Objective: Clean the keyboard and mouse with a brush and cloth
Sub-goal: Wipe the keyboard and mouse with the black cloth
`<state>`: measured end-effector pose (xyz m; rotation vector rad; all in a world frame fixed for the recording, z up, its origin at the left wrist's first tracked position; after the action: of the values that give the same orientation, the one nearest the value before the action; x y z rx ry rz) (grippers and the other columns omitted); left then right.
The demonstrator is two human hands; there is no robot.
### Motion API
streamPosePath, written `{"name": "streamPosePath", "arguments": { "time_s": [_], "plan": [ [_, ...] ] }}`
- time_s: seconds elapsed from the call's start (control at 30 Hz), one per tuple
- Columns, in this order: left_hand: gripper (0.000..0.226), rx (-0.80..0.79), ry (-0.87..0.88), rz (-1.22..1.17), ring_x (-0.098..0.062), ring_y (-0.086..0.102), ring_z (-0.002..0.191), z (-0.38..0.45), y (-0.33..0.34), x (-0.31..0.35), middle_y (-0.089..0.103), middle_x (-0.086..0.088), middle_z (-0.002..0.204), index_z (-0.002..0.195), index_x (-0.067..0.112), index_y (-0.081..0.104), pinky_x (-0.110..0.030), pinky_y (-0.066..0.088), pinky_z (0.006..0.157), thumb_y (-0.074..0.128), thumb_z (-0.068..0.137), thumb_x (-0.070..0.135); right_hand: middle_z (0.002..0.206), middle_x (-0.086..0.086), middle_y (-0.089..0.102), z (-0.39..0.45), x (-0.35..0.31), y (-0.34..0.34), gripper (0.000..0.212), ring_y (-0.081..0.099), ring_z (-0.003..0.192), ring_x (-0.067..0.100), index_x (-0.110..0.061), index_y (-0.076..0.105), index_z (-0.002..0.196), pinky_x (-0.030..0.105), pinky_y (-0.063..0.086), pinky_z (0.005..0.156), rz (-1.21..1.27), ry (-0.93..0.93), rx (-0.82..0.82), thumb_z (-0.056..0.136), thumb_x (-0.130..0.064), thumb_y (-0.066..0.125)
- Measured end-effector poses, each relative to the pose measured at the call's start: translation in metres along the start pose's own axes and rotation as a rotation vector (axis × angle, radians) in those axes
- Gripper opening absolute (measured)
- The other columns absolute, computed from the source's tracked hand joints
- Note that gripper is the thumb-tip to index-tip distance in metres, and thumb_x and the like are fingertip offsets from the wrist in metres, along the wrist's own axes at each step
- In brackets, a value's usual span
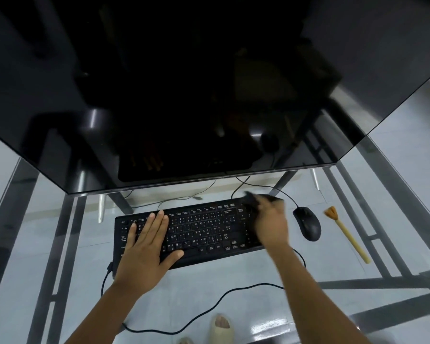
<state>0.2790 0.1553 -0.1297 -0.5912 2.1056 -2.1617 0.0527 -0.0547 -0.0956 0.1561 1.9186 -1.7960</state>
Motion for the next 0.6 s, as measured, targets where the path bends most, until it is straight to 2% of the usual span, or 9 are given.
{"name": "streamPosePath", "arguments": {
  "time_s": [0.1,0.2,0.3,0.33,0.37,0.4,0.43,0.5,0.6],
  "plan": [
    [0.087,-0.010,0.001,0.033,-0.013,0.003,0.148,0.001,0.002,0.001,0.012,0.002,0.161,0.153,0.015,0.016,-0.047,0.001,0.117,0.020,0.090,0.074,0.100,0.020,0.050,-0.004,0.010,-0.013,0.051,0.051,0.070,0.030,-0.017,0.058,0.131,0.040,0.055,0.076,0.030,0.140,0.130,0.086,0.004,0.047],
    [0.087,0.002,0.004,0.059,-0.014,0.005,0.148,0.001,0.003,0.002,0.014,0.000,0.161,0.152,0.013,0.019,-0.047,0.002,0.117,0.020,0.090,0.074,0.084,0.015,0.053,-0.038,-0.059,0.016,0.035,0.053,0.065,0.031,-0.019,0.069,0.111,0.039,0.051,0.061,0.129,-0.002,0.060,0.085,-0.006,0.050],
    [0.087,0.002,0.012,0.048,-0.014,0.006,0.148,0.001,0.003,0.001,0.016,0.000,0.160,0.152,0.012,0.020,-0.047,0.002,0.117,0.022,0.090,0.074,0.082,0.006,0.051,-0.074,-0.110,0.040,0.031,0.050,0.070,0.024,-0.025,0.066,0.115,0.036,0.046,0.065,0.134,-0.352,-0.208,0.087,-0.016,0.055],
    [0.088,0.003,0.015,0.035,-0.014,0.006,0.148,0.001,0.003,0.000,0.015,0.000,0.160,0.152,0.012,0.021,-0.047,0.002,0.117,0.023,0.089,0.074,0.080,0.001,0.050,-0.068,-0.095,0.044,0.022,0.049,0.069,0.020,-0.029,0.067,0.107,0.037,0.047,0.066,0.099,-0.380,-0.185,0.087,-0.023,0.059],
    [0.088,0.003,0.019,0.026,-0.014,0.006,0.148,0.001,0.002,0.001,0.015,0.000,0.160,0.152,0.012,0.021,-0.047,0.002,0.117,0.023,0.089,0.074,0.077,-0.005,0.049,-0.062,-0.073,0.031,0.009,0.049,0.066,0.016,-0.032,0.067,0.096,0.041,0.050,0.067,0.148,-0.321,-0.154,0.087,-0.031,0.064],
    [0.088,0.005,0.020,0.026,-0.013,0.006,0.148,0.001,0.002,0.001,0.015,0.000,0.160,0.152,0.013,0.020,-0.047,0.002,0.117,0.023,0.089,0.074,0.080,-0.009,0.048,-0.051,-0.042,0.022,0.008,0.049,0.065,0.012,-0.035,0.066,0.095,0.044,0.053,0.068,0.102,-0.238,-0.080,0.088,-0.031,0.065],
    [0.088,0.006,0.019,0.033,-0.013,0.005,0.148,0.001,0.001,0.001,0.014,0.001,0.161,0.152,0.013,0.019,-0.047,0.003,0.117,0.022,0.089,0.074,0.088,-0.010,0.044,-0.042,-0.016,0.011,0.023,0.049,0.067,0.011,-0.037,0.066,0.107,0.045,0.056,0.068,0.128,-0.150,-0.063,0.091,-0.021,0.062],
    [0.088,0.000,0.014,0.045,-0.014,0.005,0.148,0.001,0.001,0.002,0.014,0.000,0.161,0.152,0.013,0.018,-0.047,0.002,0.117,0.021,0.090,0.075,0.100,-0.001,0.040,-0.033,0.021,-0.001,0.047,0.051,0.071,0.016,-0.025,0.058,0.131,0.044,0.058,0.067,0.075,-0.025,0.033,0.092,-0.001,0.052],
    [0.087,-0.014,0.014,0.052,-0.015,0.006,0.149,-0.001,0.002,0.002,0.013,-0.001,0.161,0.152,0.012,0.019,-0.048,0.003,0.117,0.021,0.090,0.074,0.095,0.010,0.048,-0.060,-0.015,0.006,0.048,0.055,0.071,0.025,-0.018,0.062,0.128,0.040,0.056,0.069,0.082,-0.206,0.066,0.086,-0.005,0.041]
  ]
}}
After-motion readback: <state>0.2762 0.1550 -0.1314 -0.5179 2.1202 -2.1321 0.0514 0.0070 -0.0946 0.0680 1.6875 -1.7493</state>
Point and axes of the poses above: each hand's wrist, its own z-axis towards the middle knuckle, its own y-axis out of the palm, x = y × z, the point moved 8 cm from there along z, towards the middle knuckle
